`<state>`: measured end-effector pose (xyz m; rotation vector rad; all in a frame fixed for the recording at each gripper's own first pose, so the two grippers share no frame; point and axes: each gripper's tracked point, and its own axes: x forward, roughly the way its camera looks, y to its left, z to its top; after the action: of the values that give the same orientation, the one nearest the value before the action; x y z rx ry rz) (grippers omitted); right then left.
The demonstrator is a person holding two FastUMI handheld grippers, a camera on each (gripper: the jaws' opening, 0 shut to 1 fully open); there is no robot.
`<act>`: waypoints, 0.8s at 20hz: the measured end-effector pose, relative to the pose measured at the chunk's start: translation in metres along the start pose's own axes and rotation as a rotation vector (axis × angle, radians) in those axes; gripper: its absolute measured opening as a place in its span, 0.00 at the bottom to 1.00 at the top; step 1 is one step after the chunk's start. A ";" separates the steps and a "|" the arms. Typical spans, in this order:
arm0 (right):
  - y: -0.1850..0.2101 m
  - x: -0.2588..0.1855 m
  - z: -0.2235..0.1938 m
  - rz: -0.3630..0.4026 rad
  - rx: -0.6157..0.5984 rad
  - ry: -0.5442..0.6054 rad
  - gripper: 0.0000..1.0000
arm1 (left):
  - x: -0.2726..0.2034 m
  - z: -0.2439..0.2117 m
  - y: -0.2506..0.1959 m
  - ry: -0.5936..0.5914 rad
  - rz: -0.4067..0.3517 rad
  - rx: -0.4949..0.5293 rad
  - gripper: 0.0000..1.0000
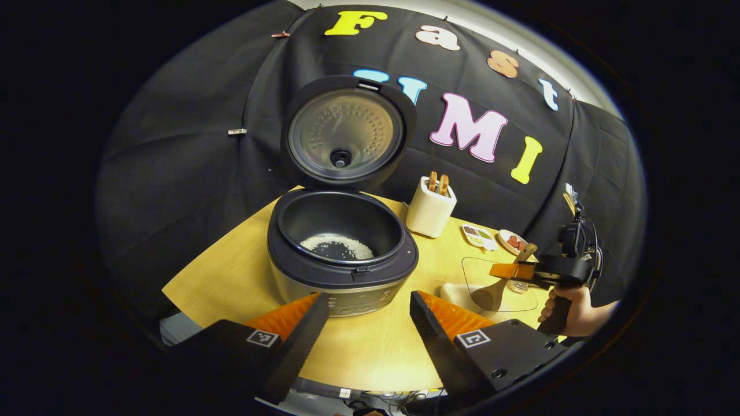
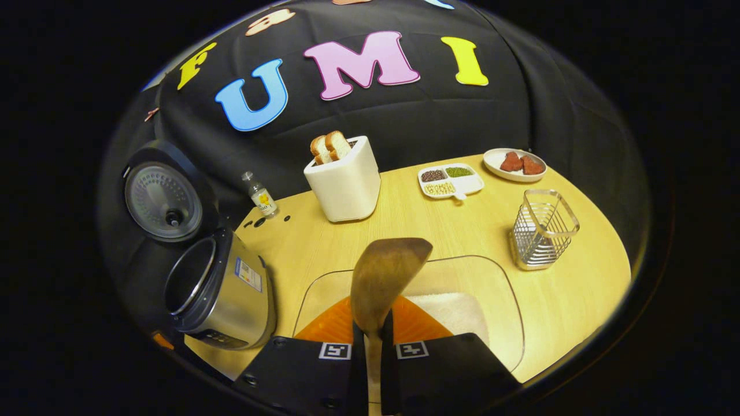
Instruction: Close the left gripper, press the button to open the rice cooker; take a wooden spoon from the chopstick holder with the right hand, scoop a spoonful of rice and pour it into the rice cooker, then put the wooden spoon back into the chopstick holder.
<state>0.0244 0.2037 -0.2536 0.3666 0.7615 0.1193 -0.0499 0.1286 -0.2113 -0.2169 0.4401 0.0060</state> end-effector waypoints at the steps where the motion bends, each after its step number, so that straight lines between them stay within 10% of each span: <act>1: 0.003 0.000 -0.001 0.011 0.034 0.015 0.13 | 0.001 0.002 -0.001 -0.003 -0.002 0.001 0.96; 16: -0.046 -0.020 0.011 0.028 0.560 0.080 0.13 | -0.004 0.010 -0.011 -0.027 -0.012 0.040 0.96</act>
<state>0.0164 0.1528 -0.2497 0.9082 0.8636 -0.0572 -0.0488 0.1205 -0.1981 -0.1802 0.4116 -0.0118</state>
